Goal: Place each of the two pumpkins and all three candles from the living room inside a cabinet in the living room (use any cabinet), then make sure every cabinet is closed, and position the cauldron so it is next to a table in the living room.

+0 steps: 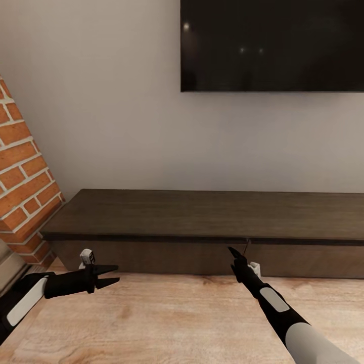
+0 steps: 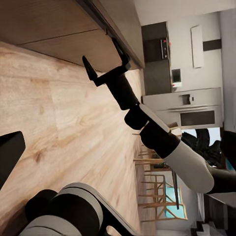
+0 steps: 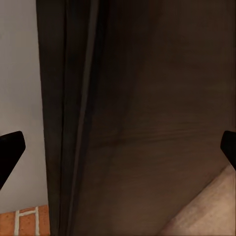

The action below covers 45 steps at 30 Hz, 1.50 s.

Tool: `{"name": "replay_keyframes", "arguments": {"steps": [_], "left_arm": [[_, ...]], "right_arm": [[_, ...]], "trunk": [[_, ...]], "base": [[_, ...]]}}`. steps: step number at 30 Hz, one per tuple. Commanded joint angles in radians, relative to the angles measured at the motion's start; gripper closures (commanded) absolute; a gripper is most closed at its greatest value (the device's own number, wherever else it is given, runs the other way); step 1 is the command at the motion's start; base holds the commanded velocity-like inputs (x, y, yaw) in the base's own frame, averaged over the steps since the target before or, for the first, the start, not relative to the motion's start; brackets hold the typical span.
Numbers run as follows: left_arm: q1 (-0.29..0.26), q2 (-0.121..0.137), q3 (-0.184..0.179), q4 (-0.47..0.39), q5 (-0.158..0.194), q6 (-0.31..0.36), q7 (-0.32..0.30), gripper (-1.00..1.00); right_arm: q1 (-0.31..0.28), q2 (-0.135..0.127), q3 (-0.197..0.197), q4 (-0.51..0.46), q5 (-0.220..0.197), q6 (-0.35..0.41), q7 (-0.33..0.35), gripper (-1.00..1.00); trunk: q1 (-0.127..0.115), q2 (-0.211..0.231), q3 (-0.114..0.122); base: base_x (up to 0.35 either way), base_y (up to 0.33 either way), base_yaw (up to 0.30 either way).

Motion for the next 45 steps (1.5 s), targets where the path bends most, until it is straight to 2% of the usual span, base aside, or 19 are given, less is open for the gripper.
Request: {"name": "replay_keyframes", "arguments": {"steps": [1,7,31,33,37,45], "left_arm": [[-0.001,-0.002,-0.002,0.001,0.004,0.005,-0.008,-1.0],[-0.001,-0.005,-0.001,0.001,0.004,0.005,-0.018,-1.0],[-0.001,-0.005,0.001,0.001,0.004,0.005,-0.02,-1.0],[-0.001,-0.005,0.001,0.001,0.004,0.005,-0.02,-1.0],[-0.001,-0.005,0.001,0.001,0.004,0.005,-0.02,-1.0],[-0.001,-0.005,0.001,0.001,0.004,0.005,-0.02,-1.0]], "right_arm": [[-0.001,-0.001,0.007,0.001,-0.01,0.0,0.008,-1.0],[0.0,-0.002,0.007,0.007,-0.01,0.0,0.041,-1.0],[-0.001,-0.002,0.007,0.004,-0.015,0.002,0.046,-1.0],[-0.001,-0.002,0.007,0.007,-0.015,0.001,0.075,-1.0],[-0.002,-0.003,0.007,0.016,-0.014,0.0,0.178,-1.0],[-0.002,-0.011,0.007,0.019,-0.015,0.0,0.224,-1.0]], "trunk": [[0.0,0.0,-0.001],[0.0,0.0,-0.001],[0.0,0.0,-0.001],[0.0,0.0,-0.001],[0.0,0.0,-0.001],[0.0,0.0,-0.001]], "base": [[0.0,0.0,0.0],[0.0,0.0,0.0],[0.019,0.045,0.0],[0.022,0.089,0.0],[0.048,0.086,0.0],[0.019,0.011,0.0]]}}
